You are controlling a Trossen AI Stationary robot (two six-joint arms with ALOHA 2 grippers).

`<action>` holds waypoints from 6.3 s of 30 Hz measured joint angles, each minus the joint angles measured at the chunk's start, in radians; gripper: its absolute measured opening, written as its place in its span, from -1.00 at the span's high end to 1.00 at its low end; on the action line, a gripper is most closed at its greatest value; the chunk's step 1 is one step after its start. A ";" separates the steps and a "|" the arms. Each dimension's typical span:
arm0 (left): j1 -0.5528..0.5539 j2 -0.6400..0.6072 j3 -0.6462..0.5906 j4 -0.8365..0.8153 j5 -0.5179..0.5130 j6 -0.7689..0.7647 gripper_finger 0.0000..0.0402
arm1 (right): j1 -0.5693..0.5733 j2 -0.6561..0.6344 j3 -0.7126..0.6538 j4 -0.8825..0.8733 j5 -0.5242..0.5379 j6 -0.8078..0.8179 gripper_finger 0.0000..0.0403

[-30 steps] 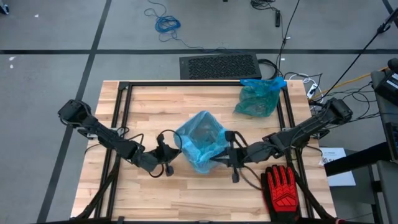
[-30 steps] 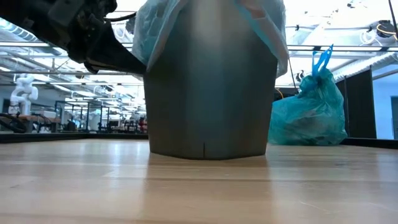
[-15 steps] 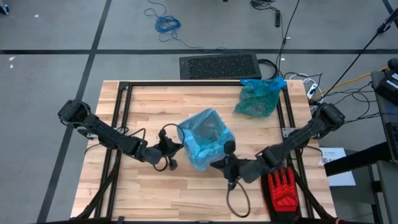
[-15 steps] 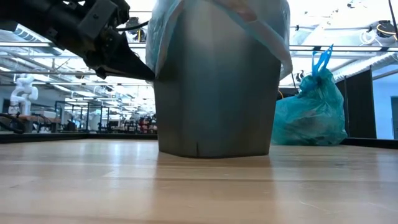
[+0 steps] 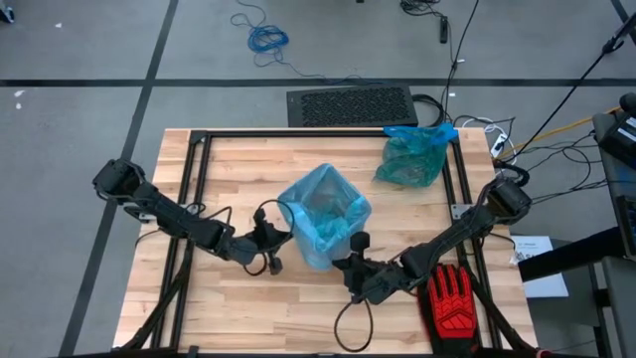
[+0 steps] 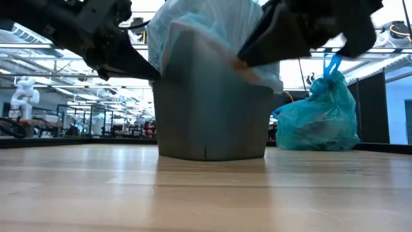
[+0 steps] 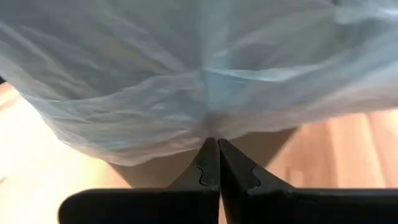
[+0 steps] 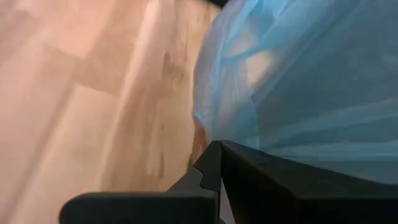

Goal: Place trash/remove bag and relplace
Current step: Insert the blue trash bag into the black trash bin

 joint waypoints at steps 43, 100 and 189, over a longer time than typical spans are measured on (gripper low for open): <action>-0.054 0.116 0.095 0.113 -0.190 0.053 1.00 | 0.043 -0.166 0.169 -0.048 -0.040 0.027 1.00; 0.017 0.104 0.107 0.121 -0.147 0.152 1.00 | -0.599 0.325 0.899 -1.156 -0.666 0.120 1.00; 0.032 0.114 0.106 0.085 -0.104 0.128 1.00 | -0.569 0.329 0.947 -1.274 -0.739 0.031 1.00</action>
